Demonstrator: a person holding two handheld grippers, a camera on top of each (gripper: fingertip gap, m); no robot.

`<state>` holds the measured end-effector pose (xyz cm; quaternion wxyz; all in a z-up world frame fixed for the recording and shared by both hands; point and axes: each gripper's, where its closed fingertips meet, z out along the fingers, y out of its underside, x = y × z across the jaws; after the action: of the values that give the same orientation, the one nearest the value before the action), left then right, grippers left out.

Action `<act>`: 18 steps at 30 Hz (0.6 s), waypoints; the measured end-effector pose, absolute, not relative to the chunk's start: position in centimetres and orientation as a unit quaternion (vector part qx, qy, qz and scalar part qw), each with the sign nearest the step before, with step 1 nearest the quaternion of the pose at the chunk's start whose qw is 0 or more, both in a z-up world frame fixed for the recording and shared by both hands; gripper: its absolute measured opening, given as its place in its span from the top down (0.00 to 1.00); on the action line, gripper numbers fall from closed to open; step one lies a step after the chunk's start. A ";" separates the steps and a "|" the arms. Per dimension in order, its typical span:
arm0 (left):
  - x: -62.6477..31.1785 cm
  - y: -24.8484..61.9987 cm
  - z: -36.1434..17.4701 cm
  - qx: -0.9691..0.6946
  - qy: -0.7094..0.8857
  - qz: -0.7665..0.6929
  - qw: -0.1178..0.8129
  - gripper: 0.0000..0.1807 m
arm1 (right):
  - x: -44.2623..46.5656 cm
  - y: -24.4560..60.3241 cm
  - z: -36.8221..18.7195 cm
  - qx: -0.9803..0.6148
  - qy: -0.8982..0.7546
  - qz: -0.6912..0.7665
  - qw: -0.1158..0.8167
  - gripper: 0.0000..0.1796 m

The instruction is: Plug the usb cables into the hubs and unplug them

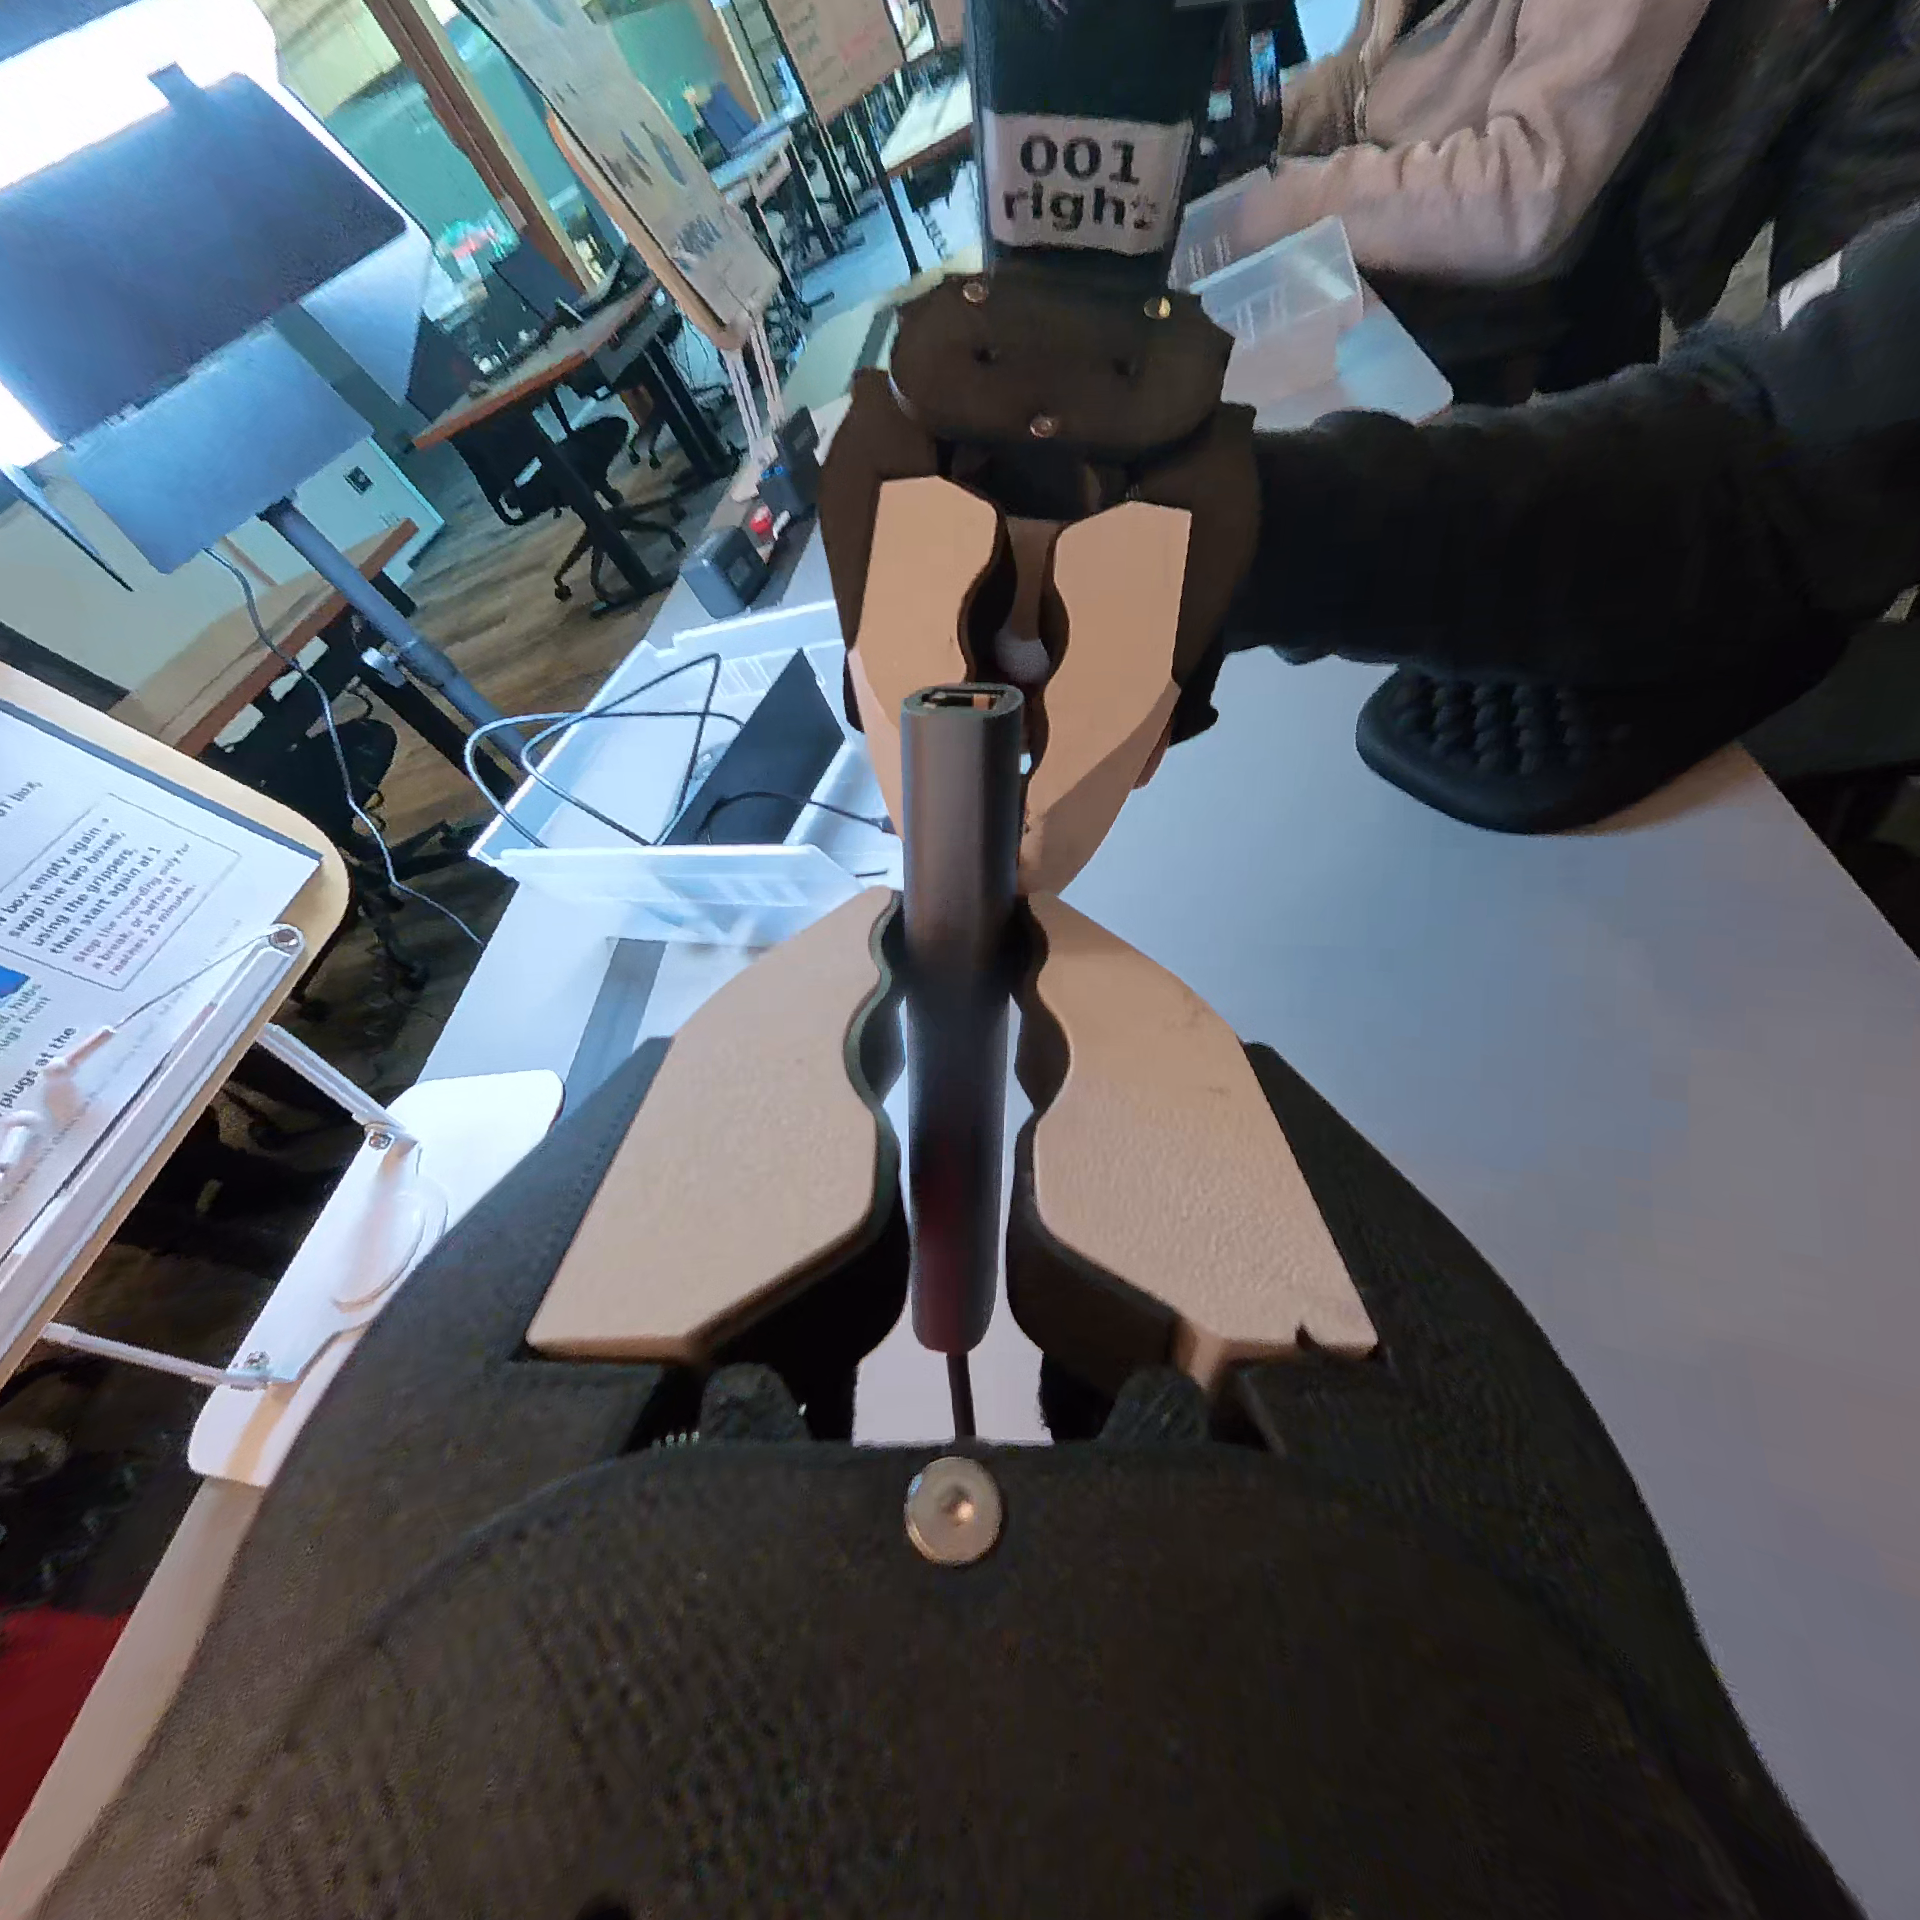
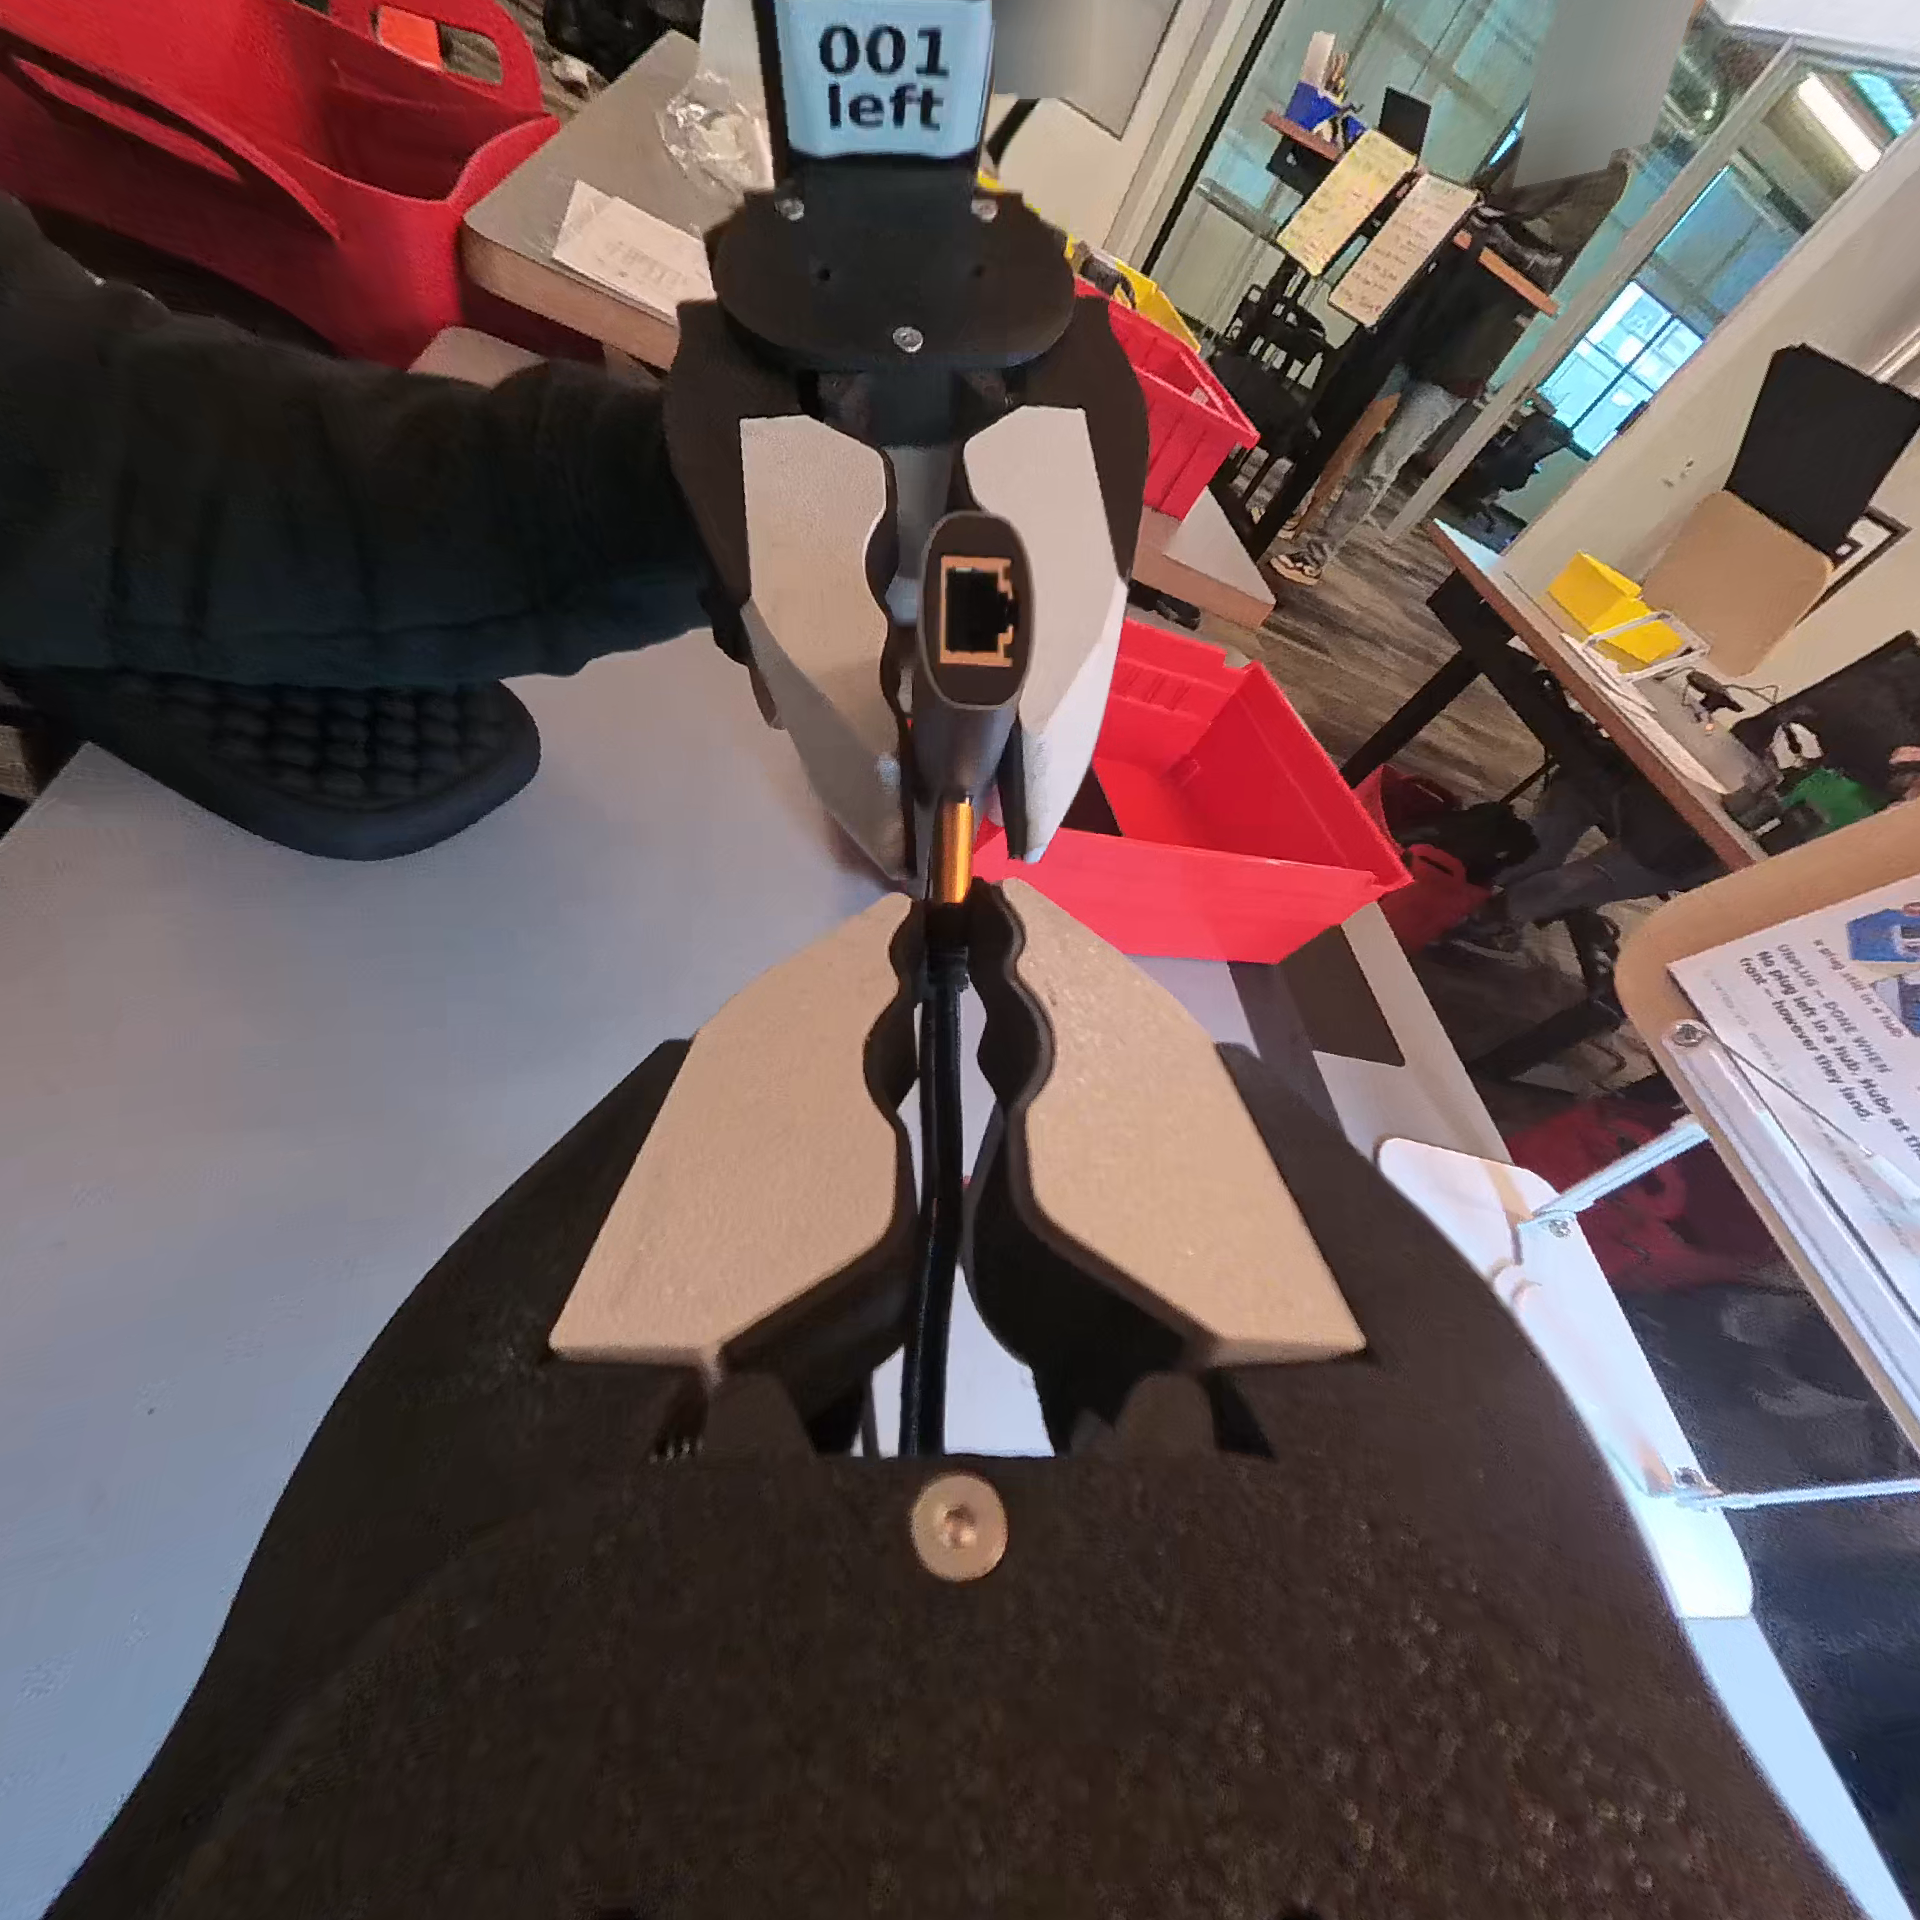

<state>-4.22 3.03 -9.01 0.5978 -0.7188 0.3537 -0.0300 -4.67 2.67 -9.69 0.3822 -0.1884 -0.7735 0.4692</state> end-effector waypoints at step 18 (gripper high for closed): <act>-9.5 -8.0 6.2 -0.554 0.204 -0.045 0.806 0.90 | -4.9 6.5 -6.3 -0.223 -0.663 0.615 0.365 0.96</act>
<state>-9.52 -8.02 6.22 0.8057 -0.5543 0.2038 -0.0451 -4.91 6.47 -6.26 0.3645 -0.2231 -0.6630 0.6146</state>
